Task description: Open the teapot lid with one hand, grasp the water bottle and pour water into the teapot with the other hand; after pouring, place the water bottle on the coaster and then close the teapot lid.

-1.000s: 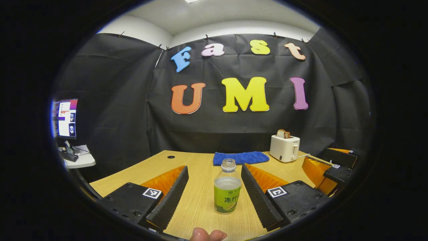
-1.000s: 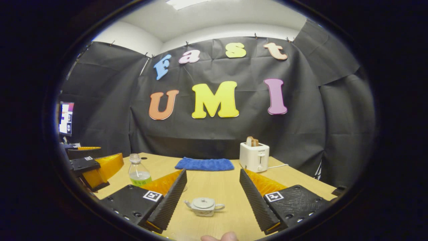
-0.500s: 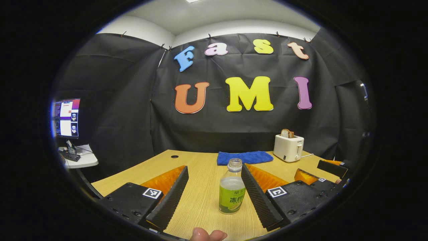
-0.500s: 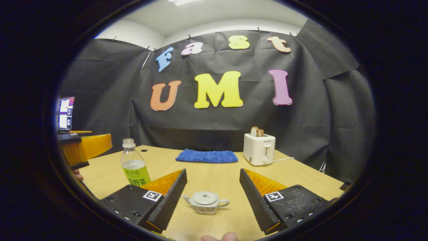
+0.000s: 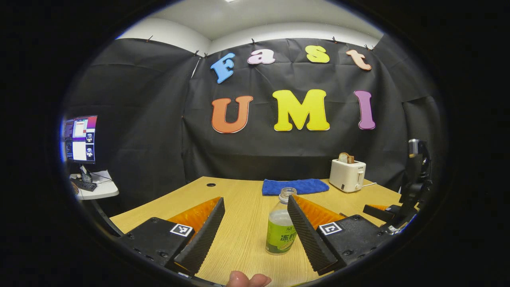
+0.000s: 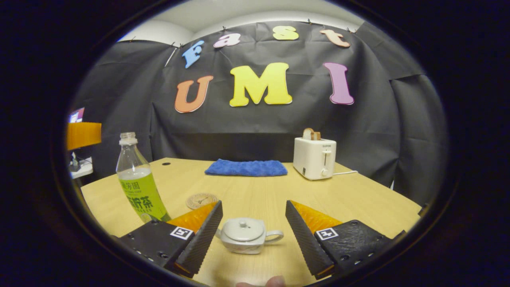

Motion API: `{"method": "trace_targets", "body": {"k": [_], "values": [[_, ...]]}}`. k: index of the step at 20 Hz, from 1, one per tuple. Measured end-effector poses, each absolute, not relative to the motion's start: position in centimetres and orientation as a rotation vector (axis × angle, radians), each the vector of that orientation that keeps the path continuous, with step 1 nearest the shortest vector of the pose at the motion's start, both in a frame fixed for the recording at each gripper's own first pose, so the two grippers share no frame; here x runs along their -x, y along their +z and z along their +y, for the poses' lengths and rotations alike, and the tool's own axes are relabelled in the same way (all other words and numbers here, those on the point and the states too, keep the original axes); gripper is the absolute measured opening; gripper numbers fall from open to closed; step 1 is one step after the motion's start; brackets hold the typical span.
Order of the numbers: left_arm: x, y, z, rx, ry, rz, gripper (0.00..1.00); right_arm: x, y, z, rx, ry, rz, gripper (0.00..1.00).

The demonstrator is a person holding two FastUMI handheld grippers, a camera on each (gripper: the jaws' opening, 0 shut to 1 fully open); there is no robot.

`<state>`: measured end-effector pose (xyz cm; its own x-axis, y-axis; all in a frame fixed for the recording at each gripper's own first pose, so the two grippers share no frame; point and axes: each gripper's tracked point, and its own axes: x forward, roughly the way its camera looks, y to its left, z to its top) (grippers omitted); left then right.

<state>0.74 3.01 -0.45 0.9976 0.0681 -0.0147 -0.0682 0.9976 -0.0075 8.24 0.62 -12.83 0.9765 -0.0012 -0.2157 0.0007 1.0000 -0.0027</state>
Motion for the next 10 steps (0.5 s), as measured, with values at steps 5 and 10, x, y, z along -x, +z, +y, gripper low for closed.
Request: {"method": "trace_targets", "body": {"k": [5,10], "values": [[-0.9,-0.8,3.3,0.004,0.072,0.023,0.99,-9.2,-13.8,1.5,0.004,0.012,0.237,0.83],[-1.1,-1.0,3.4,0.003,0.070,0.028,0.99,-9.8,-14.2,2.2,0.005,0.026,0.259,0.53]]}}
